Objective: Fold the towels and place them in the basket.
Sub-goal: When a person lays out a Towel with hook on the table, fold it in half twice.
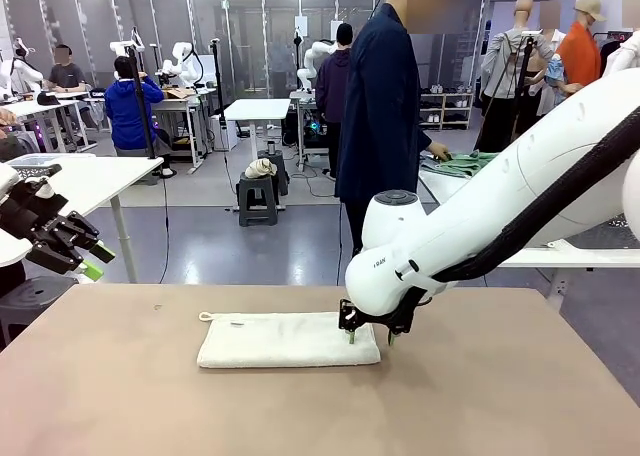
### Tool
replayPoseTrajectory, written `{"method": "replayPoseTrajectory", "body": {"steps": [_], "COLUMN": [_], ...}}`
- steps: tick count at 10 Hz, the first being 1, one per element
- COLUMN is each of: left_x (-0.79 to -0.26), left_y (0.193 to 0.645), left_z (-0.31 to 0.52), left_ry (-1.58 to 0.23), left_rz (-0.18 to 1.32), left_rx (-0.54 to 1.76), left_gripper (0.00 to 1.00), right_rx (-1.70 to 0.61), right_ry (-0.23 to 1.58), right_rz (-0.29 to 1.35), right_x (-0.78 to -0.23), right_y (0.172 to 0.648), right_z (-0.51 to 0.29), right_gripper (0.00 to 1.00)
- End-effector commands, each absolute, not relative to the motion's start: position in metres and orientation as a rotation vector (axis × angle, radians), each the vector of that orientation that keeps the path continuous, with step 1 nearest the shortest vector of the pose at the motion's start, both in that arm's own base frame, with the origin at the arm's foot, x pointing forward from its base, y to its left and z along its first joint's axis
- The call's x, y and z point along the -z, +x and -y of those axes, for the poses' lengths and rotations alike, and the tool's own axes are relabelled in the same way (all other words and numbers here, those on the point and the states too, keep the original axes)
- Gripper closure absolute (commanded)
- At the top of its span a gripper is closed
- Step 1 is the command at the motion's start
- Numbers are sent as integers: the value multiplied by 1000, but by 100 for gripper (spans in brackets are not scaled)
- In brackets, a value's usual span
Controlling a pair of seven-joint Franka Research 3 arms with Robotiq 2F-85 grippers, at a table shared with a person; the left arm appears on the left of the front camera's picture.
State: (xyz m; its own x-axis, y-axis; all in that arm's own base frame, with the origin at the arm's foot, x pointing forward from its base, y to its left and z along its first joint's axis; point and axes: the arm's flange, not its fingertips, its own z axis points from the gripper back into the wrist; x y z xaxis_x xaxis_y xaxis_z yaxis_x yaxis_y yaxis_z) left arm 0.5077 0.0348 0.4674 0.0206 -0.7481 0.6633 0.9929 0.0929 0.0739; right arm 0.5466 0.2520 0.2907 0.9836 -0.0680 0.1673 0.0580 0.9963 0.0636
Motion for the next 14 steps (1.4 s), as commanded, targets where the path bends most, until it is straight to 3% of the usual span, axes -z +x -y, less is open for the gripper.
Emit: {"method": "replayPoseTrajectory", "body": {"steps": [1,4,5,6,7,8,9,10,11,14], "left_x": [-469,-469,-469,-469,-469,-469,-469,-469,-469,-469], "left_y": [506,506,506,506,506,506,506,506,506,506], "left_z": [-35,-35,-35,-35,-35,-35,-35,-35,-35,-35], "left_ry": [-474,-474,-474,-474,-474,-474,-474,-474,-474,-474], "left_rz": [645,645,645,645,645,645,645,645,645,645], "left_rx": [1435,1435,1435,1435,1435,1435,1435,1435,1435,1435], "left_gripper": [40,40,40,40,40,40,40,40,40,40], "right_rx": [115,115,115,119,123,132,136,134,136,135], "right_ry": [51,55,64,63,65,60,57,56,54,34], "right_rz": [203,203,212,210,201,196,190,183,179,171], "right_x": [-286,-283,-283,-283,-284,-284,-284,-285,-284,-281], "right_y": [552,552,552,552,552,552,553,552,552,551], "right_z": [-259,-260,-261,-261,-262,-263,-264,-264,-264,-262], "right_gripper": [20,20,36,39,55,58,75,78,95,100]}}
